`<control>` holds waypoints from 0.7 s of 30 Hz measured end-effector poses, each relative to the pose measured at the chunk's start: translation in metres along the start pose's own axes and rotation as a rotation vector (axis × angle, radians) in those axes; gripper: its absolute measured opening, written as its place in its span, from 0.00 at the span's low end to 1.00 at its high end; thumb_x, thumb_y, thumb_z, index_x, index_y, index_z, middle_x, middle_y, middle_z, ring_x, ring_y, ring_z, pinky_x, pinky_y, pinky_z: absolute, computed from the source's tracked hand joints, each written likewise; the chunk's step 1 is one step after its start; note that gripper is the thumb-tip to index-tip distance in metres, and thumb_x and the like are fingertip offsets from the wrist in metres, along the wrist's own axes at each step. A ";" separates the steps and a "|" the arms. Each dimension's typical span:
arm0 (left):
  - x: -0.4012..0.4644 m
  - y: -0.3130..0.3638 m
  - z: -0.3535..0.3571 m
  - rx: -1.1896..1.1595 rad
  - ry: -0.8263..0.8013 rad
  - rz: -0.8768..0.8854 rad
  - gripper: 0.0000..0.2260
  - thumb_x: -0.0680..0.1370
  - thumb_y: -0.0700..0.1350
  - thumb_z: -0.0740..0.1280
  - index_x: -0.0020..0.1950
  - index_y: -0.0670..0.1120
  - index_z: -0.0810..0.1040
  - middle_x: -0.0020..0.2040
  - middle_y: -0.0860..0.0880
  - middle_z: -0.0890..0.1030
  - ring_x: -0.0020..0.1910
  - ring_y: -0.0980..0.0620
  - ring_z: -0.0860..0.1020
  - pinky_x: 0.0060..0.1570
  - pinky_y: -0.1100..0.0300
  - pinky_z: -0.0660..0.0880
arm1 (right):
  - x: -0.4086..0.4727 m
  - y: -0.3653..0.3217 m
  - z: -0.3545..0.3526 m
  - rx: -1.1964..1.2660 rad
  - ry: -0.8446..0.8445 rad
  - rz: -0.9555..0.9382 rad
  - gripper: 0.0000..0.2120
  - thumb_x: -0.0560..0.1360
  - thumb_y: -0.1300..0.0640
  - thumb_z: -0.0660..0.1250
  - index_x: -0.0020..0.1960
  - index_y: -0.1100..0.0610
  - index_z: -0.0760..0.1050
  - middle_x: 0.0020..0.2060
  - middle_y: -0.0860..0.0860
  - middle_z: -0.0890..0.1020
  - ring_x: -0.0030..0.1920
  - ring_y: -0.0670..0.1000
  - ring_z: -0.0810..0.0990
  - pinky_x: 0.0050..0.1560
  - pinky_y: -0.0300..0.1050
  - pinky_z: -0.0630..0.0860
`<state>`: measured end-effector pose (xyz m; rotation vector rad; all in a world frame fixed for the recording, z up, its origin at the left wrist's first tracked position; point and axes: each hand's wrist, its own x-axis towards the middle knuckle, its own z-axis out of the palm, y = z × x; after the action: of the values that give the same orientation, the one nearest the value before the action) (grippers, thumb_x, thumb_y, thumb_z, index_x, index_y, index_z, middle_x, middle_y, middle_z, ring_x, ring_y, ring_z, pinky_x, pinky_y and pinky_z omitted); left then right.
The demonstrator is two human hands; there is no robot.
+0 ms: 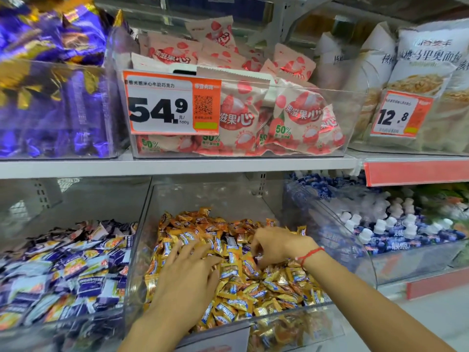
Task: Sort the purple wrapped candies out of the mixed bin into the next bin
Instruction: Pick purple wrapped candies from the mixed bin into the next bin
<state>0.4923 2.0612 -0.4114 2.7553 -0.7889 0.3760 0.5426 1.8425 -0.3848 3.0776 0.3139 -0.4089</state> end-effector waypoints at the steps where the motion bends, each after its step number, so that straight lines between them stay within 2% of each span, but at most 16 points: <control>1: -0.001 0.001 -0.002 -0.008 0.018 -0.002 0.18 0.83 0.55 0.50 0.72 0.59 0.67 0.77 0.59 0.59 0.77 0.56 0.52 0.70 0.58 0.34 | -0.004 0.004 0.001 0.027 0.040 0.004 0.16 0.74 0.50 0.71 0.60 0.54 0.80 0.54 0.49 0.81 0.50 0.51 0.77 0.48 0.44 0.73; 3: -0.002 0.004 -0.004 -0.025 0.048 -0.014 0.17 0.83 0.55 0.53 0.71 0.59 0.69 0.75 0.60 0.63 0.75 0.58 0.57 0.72 0.58 0.37 | -0.013 0.014 0.005 0.174 0.108 -0.006 0.12 0.75 0.47 0.69 0.55 0.52 0.82 0.43 0.46 0.82 0.41 0.48 0.76 0.44 0.45 0.75; 5: 0.001 0.006 -0.005 -0.017 0.078 -0.032 0.16 0.82 0.55 0.54 0.69 0.59 0.71 0.73 0.60 0.66 0.73 0.60 0.61 0.74 0.58 0.41 | -0.024 0.017 0.008 0.389 0.188 -0.045 0.09 0.76 0.48 0.68 0.52 0.50 0.83 0.43 0.45 0.84 0.43 0.47 0.81 0.49 0.48 0.79; 8: 0.004 0.012 -0.011 -0.092 0.132 -0.057 0.15 0.83 0.55 0.54 0.67 0.60 0.73 0.69 0.62 0.70 0.69 0.62 0.65 0.71 0.61 0.51 | -0.047 0.006 0.005 0.777 0.261 -0.082 0.11 0.78 0.51 0.66 0.56 0.55 0.81 0.42 0.40 0.83 0.44 0.37 0.81 0.51 0.35 0.78; 9: 0.005 0.014 -0.013 -0.147 0.150 -0.064 0.15 0.83 0.55 0.54 0.67 0.60 0.72 0.67 0.63 0.71 0.66 0.64 0.67 0.68 0.63 0.56 | -0.053 0.001 0.005 0.871 0.272 -0.094 0.11 0.78 0.51 0.65 0.57 0.54 0.81 0.44 0.40 0.84 0.47 0.36 0.81 0.52 0.34 0.77; 11: 0.005 0.018 -0.017 -0.311 0.152 -0.105 0.15 0.82 0.56 0.55 0.67 0.61 0.72 0.61 0.65 0.75 0.53 0.68 0.72 0.56 0.66 0.68 | -0.060 -0.007 0.002 1.019 0.292 -0.103 0.10 0.78 0.50 0.66 0.57 0.49 0.80 0.50 0.42 0.84 0.51 0.38 0.81 0.52 0.33 0.75; 13: 0.004 0.021 -0.019 -0.482 0.146 -0.127 0.15 0.80 0.59 0.57 0.65 0.60 0.74 0.54 0.64 0.79 0.46 0.68 0.76 0.49 0.66 0.76 | -0.065 -0.016 -0.003 1.216 0.303 -0.110 0.09 0.76 0.51 0.68 0.55 0.50 0.80 0.49 0.47 0.85 0.49 0.43 0.82 0.49 0.36 0.75; 16: 0.004 0.024 -0.019 -0.727 0.078 -0.163 0.25 0.74 0.66 0.59 0.67 0.58 0.74 0.52 0.61 0.81 0.48 0.66 0.80 0.51 0.66 0.77 | -0.068 -0.030 -0.007 1.447 0.289 -0.129 0.12 0.72 0.54 0.71 0.54 0.56 0.81 0.45 0.52 0.86 0.45 0.47 0.83 0.47 0.40 0.78; 18: 0.004 0.025 -0.022 -0.855 0.041 -0.173 0.30 0.69 0.68 0.61 0.68 0.58 0.72 0.48 0.58 0.83 0.47 0.64 0.81 0.54 0.59 0.78 | -0.067 -0.041 -0.009 1.478 0.324 -0.113 0.11 0.70 0.55 0.73 0.51 0.56 0.83 0.41 0.50 0.86 0.42 0.45 0.83 0.41 0.36 0.77; 19: 0.004 0.026 -0.023 -0.880 0.043 -0.161 0.28 0.69 0.67 0.63 0.67 0.61 0.71 0.43 0.58 0.85 0.47 0.66 0.81 0.56 0.57 0.78 | -0.066 -0.045 -0.010 1.502 0.343 -0.098 0.09 0.70 0.56 0.73 0.50 0.56 0.83 0.39 0.49 0.85 0.41 0.44 0.83 0.39 0.34 0.76; 21: 0.002 0.027 -0.024 -0.856 0.065 -0.142 0.17 0.71 0.62 0.66 0.60 0.68 0.69 0.37 0.59 0.84 0.46 0.74 0.77 0.60 0.61 0.73 | -0.063 -0.051 -0.011 1.542 0.354 -0.078 0.08 0.70 0.58 0.74 0.50 0.56 0.84 0.40 0.49 0.86 0.41 0.44 0.83 0.39 0.33 0.76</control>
<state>0.4752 2.0448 -0.3840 1.9634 -0.5513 0.0625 0.4754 1.8805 -0.3573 4.6808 0.1041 -0.0340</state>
